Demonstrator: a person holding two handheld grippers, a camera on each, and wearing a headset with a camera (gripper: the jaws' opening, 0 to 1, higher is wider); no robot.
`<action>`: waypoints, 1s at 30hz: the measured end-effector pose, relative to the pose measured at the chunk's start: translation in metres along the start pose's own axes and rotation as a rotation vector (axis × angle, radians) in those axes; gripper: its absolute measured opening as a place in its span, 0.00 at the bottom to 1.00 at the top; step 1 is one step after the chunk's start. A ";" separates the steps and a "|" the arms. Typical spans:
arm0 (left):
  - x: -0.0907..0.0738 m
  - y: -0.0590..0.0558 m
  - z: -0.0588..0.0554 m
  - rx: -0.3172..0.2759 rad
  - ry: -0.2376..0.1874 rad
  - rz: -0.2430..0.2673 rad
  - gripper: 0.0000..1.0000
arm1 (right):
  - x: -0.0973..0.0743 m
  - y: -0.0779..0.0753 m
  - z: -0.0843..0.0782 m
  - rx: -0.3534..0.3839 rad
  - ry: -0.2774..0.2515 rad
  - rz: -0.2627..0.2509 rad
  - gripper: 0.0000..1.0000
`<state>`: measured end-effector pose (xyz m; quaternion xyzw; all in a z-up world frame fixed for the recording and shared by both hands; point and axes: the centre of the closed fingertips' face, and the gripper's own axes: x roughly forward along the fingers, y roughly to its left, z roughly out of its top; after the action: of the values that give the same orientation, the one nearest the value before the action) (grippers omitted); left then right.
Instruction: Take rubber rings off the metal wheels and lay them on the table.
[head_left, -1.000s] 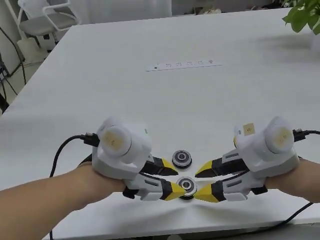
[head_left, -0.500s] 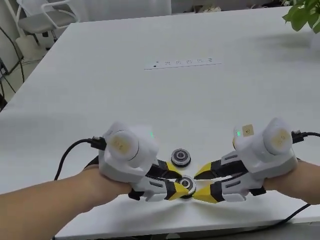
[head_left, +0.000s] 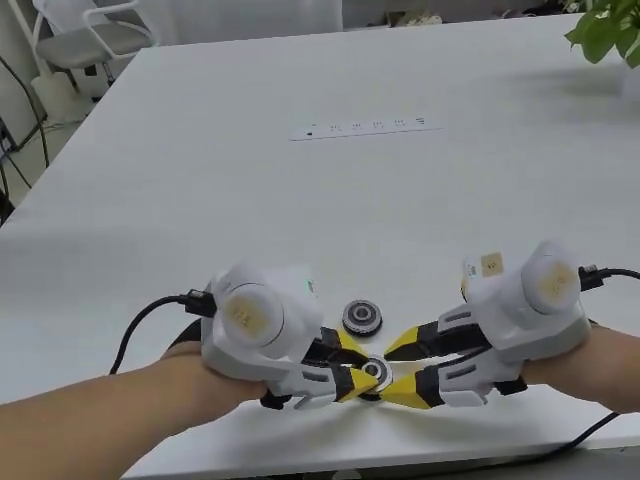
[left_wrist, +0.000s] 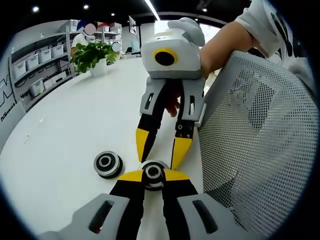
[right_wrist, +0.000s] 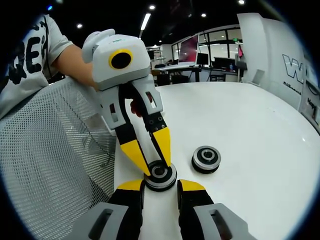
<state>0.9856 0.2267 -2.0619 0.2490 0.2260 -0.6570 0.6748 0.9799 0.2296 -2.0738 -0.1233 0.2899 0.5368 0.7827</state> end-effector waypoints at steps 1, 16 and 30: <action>0.000 0.000 0.000 -0.004 -0.003 0.001 0.08 | 0.001 0.000 -0.001 0.004 0.000 0.001 0.24; 0.000 0.001 0.000 -0.005 -0.008 0.008 0.08 | 0.000 0.001 -0.003 0.004 -0.004 -0.003 0.20; 0.001 0.001 0.000 -0.015 -0.014 0.010 0.08 | -0.002 0.000 -0.009 0.004 0.018 -0.008 0.09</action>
<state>0.9863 0.2264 -2.0625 0.2402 0.2249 -0.6537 0.6815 0.9763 0.2229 -2.0800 -0.1277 0.2975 0.5320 0.7824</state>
